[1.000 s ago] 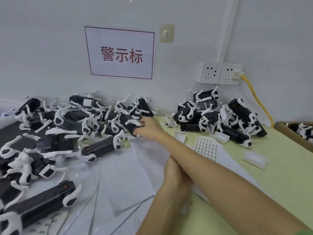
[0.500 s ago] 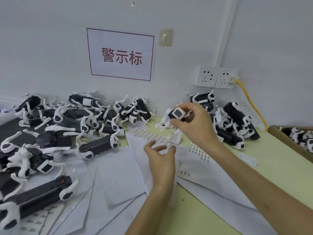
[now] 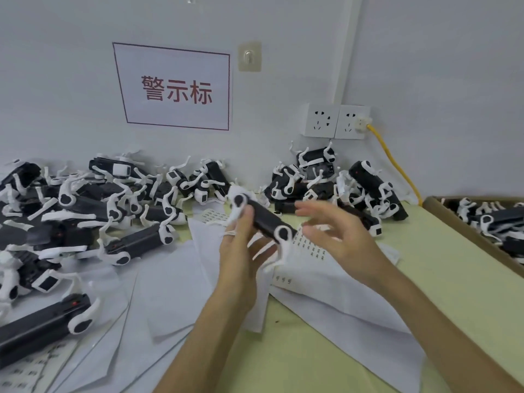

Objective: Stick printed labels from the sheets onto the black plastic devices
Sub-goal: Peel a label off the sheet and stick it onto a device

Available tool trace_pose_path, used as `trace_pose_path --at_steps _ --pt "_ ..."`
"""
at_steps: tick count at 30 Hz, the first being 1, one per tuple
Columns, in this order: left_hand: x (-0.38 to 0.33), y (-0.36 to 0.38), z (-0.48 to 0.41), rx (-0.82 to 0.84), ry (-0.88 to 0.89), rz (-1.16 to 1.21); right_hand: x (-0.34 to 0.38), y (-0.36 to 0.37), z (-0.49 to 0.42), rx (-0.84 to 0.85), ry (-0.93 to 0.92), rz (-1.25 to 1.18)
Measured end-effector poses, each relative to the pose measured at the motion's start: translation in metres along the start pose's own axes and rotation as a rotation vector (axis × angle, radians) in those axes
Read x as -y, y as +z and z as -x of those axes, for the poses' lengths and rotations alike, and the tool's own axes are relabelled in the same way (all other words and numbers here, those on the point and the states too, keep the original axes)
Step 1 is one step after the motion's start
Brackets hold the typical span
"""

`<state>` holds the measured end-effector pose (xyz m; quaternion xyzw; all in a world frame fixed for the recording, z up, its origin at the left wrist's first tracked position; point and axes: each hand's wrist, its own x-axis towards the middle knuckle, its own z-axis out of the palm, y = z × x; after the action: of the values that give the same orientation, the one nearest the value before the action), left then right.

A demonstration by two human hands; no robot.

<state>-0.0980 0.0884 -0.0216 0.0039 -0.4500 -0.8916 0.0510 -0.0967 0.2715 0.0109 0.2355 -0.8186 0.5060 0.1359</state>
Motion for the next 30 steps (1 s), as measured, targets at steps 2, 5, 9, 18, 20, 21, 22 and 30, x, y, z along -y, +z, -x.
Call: trace_pose_path --at_steps 2,5,9,18,20,21,22,30 --pt "-0.003 -0.007 -0.006 -0.021 -0.078 0.149 -0.016 0.0 0.006 0.035 0.114 0.211" --pt "-0.006 -0.015 -0.011 0.021 -0.106 0.19 -0.034 -0.001 0.019 0.39 0.326 0.449" --pt "-0.006 -0.018 -0.012 0.084 -0.149 0.228 -0.047 0.004 0.026 0.492 0.294 0.482" --pt "-0.006 -0.012 -0.005 0.094 -0.249 0.19 -0.041 0.009 0.021 0.057 0.126 0.329" --pt "-0.006 -0.011 -0.002 0.103 -0.3 0.239 -0.04 0.009 0.019 -0.041 0.087 0.313" --pt "-0.006 -0.011 -0.001 0.115 -0.335 0.248 -0.041 0.008 0.019 -0.065 0.068 0.316" --pt "-0.006 -0.011 0.001 0.128 -0.376 0.257 -0.043 0.008 0.019 -0.071 0.054 0.322" --pt "0.0 -0.008 0.003 0.193 -0.474 0.256 -0.058 0.02 0.02 0.004 0.14 0.199"
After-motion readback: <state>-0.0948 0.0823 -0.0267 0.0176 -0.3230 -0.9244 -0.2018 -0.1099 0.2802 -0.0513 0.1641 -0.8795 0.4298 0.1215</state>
